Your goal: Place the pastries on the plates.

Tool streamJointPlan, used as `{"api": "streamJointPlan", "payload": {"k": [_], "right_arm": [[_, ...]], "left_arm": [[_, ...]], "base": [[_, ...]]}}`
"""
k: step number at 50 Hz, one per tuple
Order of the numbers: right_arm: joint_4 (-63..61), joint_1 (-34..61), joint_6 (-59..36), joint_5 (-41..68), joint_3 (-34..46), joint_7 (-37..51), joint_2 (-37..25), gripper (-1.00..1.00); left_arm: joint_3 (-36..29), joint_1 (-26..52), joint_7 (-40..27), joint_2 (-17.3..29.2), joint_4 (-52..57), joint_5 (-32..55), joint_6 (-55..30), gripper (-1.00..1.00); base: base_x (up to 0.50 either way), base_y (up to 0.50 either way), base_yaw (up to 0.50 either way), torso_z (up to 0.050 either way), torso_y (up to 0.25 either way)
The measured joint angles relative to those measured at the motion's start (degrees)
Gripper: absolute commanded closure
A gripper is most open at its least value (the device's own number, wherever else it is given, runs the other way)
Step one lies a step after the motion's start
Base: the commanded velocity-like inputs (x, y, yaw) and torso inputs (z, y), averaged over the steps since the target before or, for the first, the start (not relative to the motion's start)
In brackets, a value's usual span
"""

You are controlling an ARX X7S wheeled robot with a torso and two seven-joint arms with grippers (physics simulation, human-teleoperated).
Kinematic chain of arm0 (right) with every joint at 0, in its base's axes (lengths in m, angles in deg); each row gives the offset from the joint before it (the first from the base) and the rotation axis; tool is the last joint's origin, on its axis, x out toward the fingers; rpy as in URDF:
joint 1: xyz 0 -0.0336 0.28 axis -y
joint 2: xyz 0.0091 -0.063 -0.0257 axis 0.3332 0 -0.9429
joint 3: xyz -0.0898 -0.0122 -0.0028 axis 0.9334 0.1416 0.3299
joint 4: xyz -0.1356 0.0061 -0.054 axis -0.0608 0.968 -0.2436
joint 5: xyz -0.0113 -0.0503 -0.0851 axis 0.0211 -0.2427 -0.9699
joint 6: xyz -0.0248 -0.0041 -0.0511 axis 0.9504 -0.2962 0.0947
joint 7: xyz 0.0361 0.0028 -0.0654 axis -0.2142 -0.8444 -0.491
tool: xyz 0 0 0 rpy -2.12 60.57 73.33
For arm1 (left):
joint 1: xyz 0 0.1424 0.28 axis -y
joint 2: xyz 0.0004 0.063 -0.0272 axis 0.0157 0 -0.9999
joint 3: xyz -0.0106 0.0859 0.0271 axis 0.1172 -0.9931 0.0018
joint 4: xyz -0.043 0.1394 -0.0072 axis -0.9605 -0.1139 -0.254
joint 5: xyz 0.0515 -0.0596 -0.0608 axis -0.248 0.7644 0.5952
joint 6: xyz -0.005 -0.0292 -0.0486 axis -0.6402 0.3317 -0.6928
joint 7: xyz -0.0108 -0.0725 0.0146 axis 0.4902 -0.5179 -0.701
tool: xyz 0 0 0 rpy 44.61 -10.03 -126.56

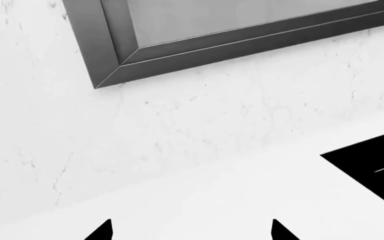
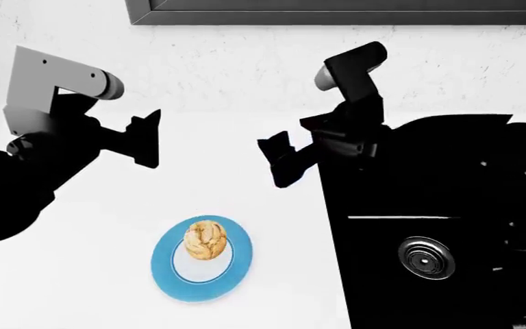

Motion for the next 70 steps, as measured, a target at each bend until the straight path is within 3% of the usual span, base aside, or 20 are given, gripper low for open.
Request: {"api": "streamJointPlan", "payload": {"k": [18, 46, 70], "right_arm": [[-3.03, 0.16, -0.69, 0.20, -2.84, 3.47, -5.88, -1.00], [-5.30, -1.71, -2.58, 4.14, -4.96, 8.30, -8.07, -1.00], [-10.24, -8.21, 2.74, 5.50, -9.31, 10.23, -11.11, -1.00]], "left_arm": [[-0.62, 1.41, -0.23, -0.18, 0.09, 0.40, -0.52, -1.00], [0.32, 1.93, -1.38, 0.39, 1.46, 2.38, -1.82, -1.00], [1.01, 1.12, -2.39, 0.73, 2.66, 3.87, -2.23, -1.00]], "base": [[-0.05, 0.00, 0.00, 0.000, 0.000], [-0.49, -0.05, 0.00, 0.000, 0.000], [-0.16, -0.44, 0.00, 0.000, 0.000]]}}
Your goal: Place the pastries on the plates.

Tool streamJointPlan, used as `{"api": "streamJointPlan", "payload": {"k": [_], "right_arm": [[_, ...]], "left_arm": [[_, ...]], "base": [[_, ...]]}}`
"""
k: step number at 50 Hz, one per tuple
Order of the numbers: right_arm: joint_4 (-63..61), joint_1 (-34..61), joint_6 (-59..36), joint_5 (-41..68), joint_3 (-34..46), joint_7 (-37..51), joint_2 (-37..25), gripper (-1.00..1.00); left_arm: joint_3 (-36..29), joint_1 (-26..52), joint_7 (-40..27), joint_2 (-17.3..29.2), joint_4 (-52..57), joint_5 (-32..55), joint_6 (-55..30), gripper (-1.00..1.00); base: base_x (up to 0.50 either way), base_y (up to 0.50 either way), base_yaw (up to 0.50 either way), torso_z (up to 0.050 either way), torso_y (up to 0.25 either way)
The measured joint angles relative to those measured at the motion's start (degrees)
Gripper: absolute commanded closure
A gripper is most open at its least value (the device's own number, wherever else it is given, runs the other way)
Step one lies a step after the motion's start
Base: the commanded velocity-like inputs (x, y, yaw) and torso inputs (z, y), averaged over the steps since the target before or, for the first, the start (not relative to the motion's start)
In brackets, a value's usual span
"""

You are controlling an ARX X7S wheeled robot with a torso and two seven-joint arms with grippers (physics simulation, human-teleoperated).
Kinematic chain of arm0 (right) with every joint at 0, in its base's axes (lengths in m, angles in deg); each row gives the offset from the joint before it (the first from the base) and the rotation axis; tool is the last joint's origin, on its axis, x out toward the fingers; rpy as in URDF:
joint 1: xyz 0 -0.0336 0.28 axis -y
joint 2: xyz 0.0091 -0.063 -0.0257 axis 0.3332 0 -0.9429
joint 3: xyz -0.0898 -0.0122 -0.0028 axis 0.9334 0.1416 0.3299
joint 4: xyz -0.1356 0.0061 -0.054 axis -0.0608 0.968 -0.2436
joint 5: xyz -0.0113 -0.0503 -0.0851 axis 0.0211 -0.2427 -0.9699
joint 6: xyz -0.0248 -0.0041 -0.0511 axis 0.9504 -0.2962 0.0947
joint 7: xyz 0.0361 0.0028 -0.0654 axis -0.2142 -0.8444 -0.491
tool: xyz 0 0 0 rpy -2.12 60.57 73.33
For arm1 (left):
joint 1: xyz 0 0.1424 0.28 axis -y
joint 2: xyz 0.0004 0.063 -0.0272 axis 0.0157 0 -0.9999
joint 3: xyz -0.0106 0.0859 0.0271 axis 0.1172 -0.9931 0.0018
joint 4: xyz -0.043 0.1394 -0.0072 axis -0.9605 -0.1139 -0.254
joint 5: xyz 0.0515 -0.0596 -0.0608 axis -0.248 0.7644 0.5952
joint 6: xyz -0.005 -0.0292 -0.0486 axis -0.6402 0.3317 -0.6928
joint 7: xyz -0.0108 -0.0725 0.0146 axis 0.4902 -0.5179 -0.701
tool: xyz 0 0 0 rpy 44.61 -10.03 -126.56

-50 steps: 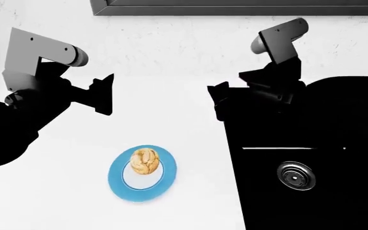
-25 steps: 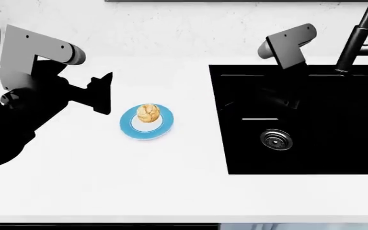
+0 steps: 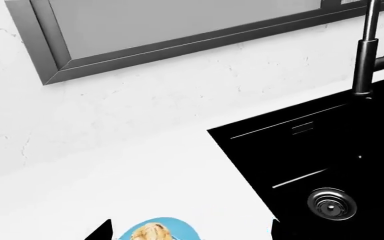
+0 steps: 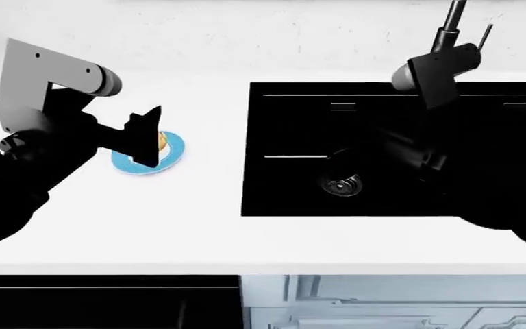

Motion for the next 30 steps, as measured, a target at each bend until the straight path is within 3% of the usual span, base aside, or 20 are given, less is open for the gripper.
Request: {"api": "streamJointPlan", "payload": {"k": [30], "right_arm": [[-0.94, -1.50, 2.00, -2.26, 0.80, -1.15, -1.64, -1.00]], "left_arm": [[0.53, -1.98, -0.33, 0.52, 0.29, 0.65, 1.36, -1.00]], "base": [[0.00, -0.50, 0.00, 0.000, 0.000]]}}
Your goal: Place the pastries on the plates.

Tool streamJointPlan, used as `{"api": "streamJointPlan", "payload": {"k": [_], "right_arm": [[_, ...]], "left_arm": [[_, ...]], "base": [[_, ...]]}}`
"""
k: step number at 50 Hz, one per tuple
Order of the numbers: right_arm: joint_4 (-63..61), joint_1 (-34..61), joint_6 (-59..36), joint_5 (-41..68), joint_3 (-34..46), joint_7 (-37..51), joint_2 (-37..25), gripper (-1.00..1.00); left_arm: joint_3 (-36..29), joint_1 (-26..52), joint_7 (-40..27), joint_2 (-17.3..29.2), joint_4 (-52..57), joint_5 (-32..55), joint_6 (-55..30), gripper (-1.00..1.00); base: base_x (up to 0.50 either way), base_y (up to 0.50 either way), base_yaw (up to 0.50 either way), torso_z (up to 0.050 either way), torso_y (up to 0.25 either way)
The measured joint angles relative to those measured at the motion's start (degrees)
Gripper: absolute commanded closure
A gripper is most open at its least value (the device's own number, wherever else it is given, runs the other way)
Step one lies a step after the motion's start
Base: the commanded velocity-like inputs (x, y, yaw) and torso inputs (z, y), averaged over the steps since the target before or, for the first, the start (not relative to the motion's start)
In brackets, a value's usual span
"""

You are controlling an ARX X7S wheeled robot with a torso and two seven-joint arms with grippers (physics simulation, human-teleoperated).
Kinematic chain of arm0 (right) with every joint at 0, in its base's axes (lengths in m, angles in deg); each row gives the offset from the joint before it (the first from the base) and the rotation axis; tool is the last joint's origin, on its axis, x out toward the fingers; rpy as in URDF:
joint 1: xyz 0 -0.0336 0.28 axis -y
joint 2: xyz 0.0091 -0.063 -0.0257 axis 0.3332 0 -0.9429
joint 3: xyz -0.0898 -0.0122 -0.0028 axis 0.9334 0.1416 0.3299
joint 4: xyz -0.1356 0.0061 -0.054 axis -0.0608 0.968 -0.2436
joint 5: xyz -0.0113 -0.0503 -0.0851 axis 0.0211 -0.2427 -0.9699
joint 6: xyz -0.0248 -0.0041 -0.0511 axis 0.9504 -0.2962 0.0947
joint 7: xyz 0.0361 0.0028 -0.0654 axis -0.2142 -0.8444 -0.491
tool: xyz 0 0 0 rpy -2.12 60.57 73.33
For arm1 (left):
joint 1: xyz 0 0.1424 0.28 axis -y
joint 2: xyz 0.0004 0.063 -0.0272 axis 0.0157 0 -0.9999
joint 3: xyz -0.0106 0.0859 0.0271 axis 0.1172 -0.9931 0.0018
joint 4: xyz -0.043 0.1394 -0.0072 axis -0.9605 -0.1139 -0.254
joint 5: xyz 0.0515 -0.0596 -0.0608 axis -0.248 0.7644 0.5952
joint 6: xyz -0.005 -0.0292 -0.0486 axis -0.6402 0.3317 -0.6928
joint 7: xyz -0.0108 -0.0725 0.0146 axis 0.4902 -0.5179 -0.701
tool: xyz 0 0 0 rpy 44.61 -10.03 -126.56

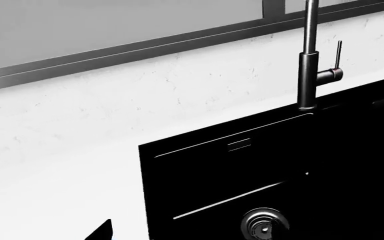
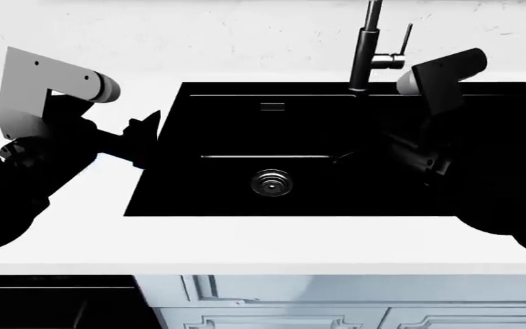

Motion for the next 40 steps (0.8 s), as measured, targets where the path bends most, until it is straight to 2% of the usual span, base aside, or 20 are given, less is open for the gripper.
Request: {"api": "streamJointPlan", "payload": {"k": [40], "right_arm": [[-0.70, -1.41, 1.47, 0.01, 0.10, 0.07, -0.61, -1.00]], "left_arm": [[-1.47, 0.08, -0.65, -0.58, -0.54, -0.03, 0.96, -1.00]], "base": [[0.00, -0.50, 0.00, 0.000, 0.000]]}}
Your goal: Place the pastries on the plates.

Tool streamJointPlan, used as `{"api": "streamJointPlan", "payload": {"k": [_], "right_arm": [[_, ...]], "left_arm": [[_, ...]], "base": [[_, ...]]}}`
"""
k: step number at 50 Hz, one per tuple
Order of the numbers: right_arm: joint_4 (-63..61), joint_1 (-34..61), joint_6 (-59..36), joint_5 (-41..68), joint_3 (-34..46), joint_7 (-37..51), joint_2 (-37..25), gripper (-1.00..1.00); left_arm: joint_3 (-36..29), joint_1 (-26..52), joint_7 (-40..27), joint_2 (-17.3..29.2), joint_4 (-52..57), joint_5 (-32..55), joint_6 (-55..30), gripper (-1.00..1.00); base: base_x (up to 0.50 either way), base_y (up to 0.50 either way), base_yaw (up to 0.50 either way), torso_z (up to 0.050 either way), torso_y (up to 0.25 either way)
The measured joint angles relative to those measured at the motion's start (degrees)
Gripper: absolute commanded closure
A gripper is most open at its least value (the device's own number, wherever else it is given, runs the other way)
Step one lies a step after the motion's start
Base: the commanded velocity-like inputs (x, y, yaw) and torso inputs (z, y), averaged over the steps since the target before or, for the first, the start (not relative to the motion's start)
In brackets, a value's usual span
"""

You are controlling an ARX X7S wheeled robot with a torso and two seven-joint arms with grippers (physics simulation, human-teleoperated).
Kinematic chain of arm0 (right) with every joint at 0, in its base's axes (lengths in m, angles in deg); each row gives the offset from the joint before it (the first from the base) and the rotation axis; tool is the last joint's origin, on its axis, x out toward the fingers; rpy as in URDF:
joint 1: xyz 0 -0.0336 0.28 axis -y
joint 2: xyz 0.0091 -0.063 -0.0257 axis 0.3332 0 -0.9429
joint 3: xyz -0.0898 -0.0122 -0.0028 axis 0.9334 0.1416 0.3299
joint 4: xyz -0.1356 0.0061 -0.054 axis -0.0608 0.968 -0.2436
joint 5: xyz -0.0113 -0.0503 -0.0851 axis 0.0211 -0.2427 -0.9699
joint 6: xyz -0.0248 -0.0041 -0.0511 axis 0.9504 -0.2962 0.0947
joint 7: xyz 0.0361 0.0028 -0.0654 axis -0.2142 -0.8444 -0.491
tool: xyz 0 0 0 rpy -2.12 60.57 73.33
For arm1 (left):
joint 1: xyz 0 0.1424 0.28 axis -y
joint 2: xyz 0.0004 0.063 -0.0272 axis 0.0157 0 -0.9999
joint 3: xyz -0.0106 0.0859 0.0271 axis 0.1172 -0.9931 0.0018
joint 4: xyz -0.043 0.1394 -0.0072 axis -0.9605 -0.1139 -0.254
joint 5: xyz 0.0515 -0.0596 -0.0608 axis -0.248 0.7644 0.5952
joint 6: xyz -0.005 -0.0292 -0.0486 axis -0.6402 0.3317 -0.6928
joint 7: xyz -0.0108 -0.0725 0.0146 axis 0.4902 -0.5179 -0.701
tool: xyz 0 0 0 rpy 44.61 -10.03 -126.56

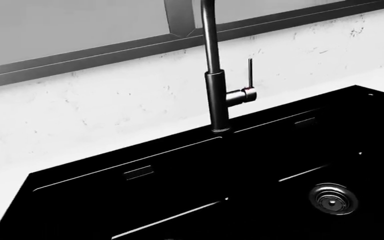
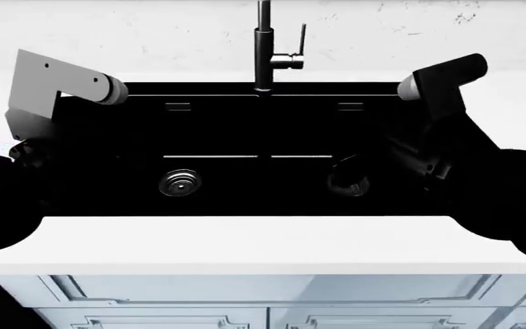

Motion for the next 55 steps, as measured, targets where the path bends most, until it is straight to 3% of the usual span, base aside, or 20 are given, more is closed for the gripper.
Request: {"api": "streamJointPlan", "payload": {"k": [38, 55], "right_arm": [[0.08, -1.74, 4.02, -3.18, 0.41, -0.75, -0.14, -1.00], [0.06, -2.14, 4.98, -3.46, 0.11, -0.59, -0.30, -1.00]], "left_arm": [[-0.80, -0.72, -0.76, -0.57, -0.26, -0.55, 1.93, -1.00], [-1.08, -1.02, -0.72, -0.42, -0.37, -0.56, 2.68, -1.00]], "base": [[0.00, -0.50, 0.00, 0.000, 0.000], [0.17, -0.47, 0.00, 0.000, 0.000]]}}
